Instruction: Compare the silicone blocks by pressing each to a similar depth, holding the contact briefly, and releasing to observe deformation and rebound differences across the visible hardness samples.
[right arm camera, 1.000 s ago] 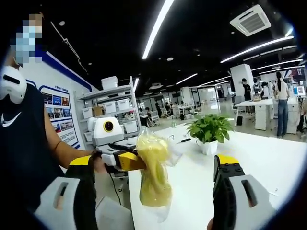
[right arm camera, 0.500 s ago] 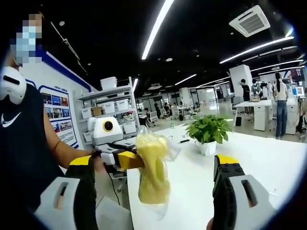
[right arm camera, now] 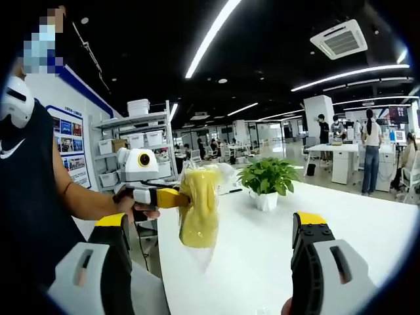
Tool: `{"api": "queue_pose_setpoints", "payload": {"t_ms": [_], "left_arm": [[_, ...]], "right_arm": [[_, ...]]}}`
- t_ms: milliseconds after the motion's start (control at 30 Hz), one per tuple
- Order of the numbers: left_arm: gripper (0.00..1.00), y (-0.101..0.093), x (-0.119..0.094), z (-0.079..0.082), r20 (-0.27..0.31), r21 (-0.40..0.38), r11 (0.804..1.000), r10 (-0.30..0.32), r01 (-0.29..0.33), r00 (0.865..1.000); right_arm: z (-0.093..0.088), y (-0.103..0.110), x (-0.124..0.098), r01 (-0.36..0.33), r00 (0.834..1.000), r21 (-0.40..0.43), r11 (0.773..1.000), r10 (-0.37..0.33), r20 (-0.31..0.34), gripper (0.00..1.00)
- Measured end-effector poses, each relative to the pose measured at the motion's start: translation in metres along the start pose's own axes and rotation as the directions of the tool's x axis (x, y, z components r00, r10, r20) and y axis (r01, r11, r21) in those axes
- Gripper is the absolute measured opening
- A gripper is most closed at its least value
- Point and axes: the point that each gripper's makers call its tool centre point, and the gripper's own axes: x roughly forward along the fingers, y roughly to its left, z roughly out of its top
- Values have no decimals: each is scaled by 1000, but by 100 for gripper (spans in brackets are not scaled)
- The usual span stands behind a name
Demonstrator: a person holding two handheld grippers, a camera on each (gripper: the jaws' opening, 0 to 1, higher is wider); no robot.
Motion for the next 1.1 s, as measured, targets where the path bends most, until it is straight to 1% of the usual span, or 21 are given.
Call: {"api": "queue_pose_setpoints", "payload": {"t_ms": [167, 233, 300, 400, 567, 700, 767, 833, 933, 1100], "left_arm": [[3, 1, -1, -3, -13, -10, 1000, 4, -5, 1000], [3, 1, -1, -5, -18, -14, 1000, 5, -6, 1000], [3, 3, -1, -7, -24, -23, 1000, 7, -7, 1000], [3, 4, 0, -8, -31, -32, 999, 8, -9, 1000], [3, 6, 3, -11, -40, -52, 999, 13, -15, 999], [3, 6, 4, -15, -49, -63, 998, 11, -15, 999], [3, 7, 5, -16, -52, -66, 998, 12, -16, 999], [3, 9, 5, -17, -53, -73, 997, 14, -17, 999], [3, 12, 6, -18, -54, -82, 996, 15, -20, 998], [3, 16, 5, -21, -59, -111, 994, 18, -24, 998]], "right_arm": [[-9, -14, -18, 76, 997, -13, 997, -76, 3, 96], [-12, -15, -22, 89, 996, -17, 996, -89, 2, 96], [-18, -19, -30, 112, 994, -4, 994, -112, 1, 96], [-27, -24, -39, 141, 990, -7, 990, -141, -14, 96], [-44, -33, -56, 195, 980, 5, 981, -195, -28, 96], [-66, -40, -73, 259, 965, 1, 966, -259, -45, 96], [-72, -42, -81, 271, 962, 24, 962, -270, -38, 96], [-79, -46, -90, 300, 954, 32, 954, -298, -43, 96], [-88, -50, -100, 325, 945, 49, 945, -323, -46, 96], [-102, -51, -114, 357, 933, 45, 933, -355, -56, 96]]}}
